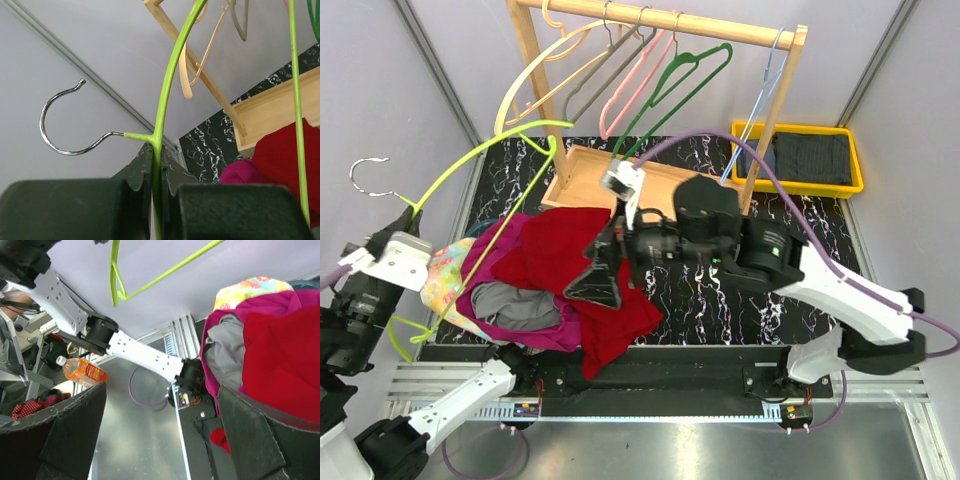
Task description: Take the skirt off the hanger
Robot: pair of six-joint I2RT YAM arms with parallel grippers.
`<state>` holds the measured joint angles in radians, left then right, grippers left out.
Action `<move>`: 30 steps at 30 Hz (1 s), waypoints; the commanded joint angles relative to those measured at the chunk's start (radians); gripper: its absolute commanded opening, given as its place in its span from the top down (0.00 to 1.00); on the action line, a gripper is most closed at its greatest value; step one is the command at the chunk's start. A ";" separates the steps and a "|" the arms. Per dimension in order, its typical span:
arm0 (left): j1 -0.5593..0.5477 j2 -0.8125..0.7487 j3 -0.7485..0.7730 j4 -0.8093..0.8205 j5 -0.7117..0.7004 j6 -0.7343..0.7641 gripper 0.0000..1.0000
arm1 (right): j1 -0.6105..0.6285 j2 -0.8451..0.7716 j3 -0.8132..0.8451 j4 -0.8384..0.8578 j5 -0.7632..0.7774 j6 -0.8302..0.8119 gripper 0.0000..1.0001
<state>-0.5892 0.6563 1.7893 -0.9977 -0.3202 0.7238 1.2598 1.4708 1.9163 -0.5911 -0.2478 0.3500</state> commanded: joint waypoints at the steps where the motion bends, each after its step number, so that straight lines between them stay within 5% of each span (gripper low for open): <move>1: 0.032 0.040 -0.013 0.005 0.114 0.184 1.00 | 0.000 -0.233 -0.199 0.248 0.044 0.061 0.00; 7: 0.097 0.126 -0.025 0.105 0.271 0.426 1.00 | -0.002 -0.593 -0.494 0.563 0.242 0.096 0.00; 16: 0.056 0.290 0.062 0.224 0.423 0.630 1.00 | -0.002 -0.734 -0.605 0.567 0.332 0.149 0.00; 22: -0.300 0.379 0.021 0.355 0.120 0.790 1.00 | 0.000 -0.764 -0.628 0.550 0.372 0.155 0.00; 30: -0.422 0.653 0.202 0.494 -0.097 0.784 1.00 | 0.000 -0.800 -0.651 0.542 0.375 0.164 0.00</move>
<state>-0.9691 1.2018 1.9121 -0.7044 -0.2291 1.4761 1.2594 0.7090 1.2739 -0.0727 0.0978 0.4988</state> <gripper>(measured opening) 0.073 0.994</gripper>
